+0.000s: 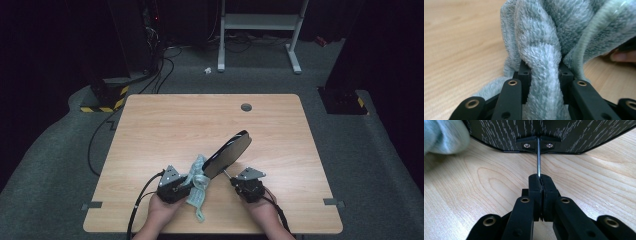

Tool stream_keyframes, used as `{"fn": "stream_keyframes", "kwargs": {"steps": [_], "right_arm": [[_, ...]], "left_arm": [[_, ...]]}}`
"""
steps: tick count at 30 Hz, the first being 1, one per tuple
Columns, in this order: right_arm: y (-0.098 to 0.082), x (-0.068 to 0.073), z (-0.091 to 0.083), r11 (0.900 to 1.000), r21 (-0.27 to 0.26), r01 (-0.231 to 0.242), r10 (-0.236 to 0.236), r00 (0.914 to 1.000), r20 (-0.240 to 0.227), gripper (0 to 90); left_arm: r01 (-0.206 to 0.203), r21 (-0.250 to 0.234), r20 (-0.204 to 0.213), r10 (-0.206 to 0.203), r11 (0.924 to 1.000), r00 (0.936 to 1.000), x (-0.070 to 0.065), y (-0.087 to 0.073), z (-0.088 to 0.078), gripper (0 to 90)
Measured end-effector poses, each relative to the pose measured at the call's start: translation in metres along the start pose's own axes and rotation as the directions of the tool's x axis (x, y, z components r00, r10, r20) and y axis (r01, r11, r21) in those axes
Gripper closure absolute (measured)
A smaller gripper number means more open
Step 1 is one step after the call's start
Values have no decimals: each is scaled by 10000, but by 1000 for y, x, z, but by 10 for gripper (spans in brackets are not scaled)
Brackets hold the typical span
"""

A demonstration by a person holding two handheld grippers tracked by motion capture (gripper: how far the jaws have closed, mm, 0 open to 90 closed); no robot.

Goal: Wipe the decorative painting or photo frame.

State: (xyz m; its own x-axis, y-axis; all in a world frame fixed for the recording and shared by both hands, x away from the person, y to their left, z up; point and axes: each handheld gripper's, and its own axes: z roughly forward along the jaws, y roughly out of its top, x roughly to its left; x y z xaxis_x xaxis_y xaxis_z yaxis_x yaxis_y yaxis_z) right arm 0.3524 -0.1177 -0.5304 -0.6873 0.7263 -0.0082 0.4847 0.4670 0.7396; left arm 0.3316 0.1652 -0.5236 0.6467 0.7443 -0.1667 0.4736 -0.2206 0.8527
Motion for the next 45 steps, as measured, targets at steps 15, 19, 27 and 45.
{"fn": "stream_keyframes", "kwargs": {"steps": [15,19,27,45], "right_arm": [[0,0,0,10000,2,19,-19,10000,6,878],[0,0,0,10000,-9,-34,34,10000,49,876],[0,-2,0,10000,-11,-95,95,9999,54,877],[1,-1,1,10000,-10,-57,57,9998,193,879]], "left_arm": [[-672,-1758,-237,640,9821,9977,-32,16,-27,687],[-315,-1188,-293,282,9924,9992,-20,8,-11,695],[-437,7,-795,436,9990,9959,-15,1,10,694],[-815,541,-1576,891,9952,9835,-9,14,23,704]]}}
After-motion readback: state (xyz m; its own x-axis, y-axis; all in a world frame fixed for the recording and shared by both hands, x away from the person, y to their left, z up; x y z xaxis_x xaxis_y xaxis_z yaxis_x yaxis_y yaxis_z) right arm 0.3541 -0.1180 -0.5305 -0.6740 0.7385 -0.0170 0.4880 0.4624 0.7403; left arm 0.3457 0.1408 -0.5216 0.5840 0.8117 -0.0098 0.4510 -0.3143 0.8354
